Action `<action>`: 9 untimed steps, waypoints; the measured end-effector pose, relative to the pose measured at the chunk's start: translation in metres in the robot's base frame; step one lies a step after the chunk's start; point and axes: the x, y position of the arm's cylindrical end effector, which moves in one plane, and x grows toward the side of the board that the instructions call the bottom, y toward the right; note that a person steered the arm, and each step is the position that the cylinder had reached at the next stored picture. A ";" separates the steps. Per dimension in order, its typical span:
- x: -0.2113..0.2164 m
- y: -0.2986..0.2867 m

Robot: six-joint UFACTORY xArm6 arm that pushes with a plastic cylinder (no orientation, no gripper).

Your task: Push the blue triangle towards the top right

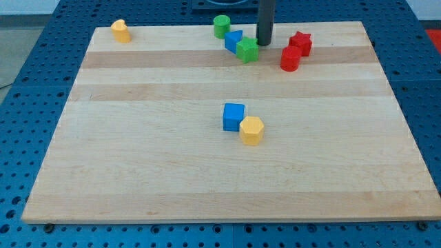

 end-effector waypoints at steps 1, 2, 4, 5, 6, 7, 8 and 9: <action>0.001 -0.042; 0.037 -0.088; 0.060 -0.112; 0.075 -0.143; 0.084 -0.184; 0.055 -0.186; 0.022 -0.123; -0.004 -0.057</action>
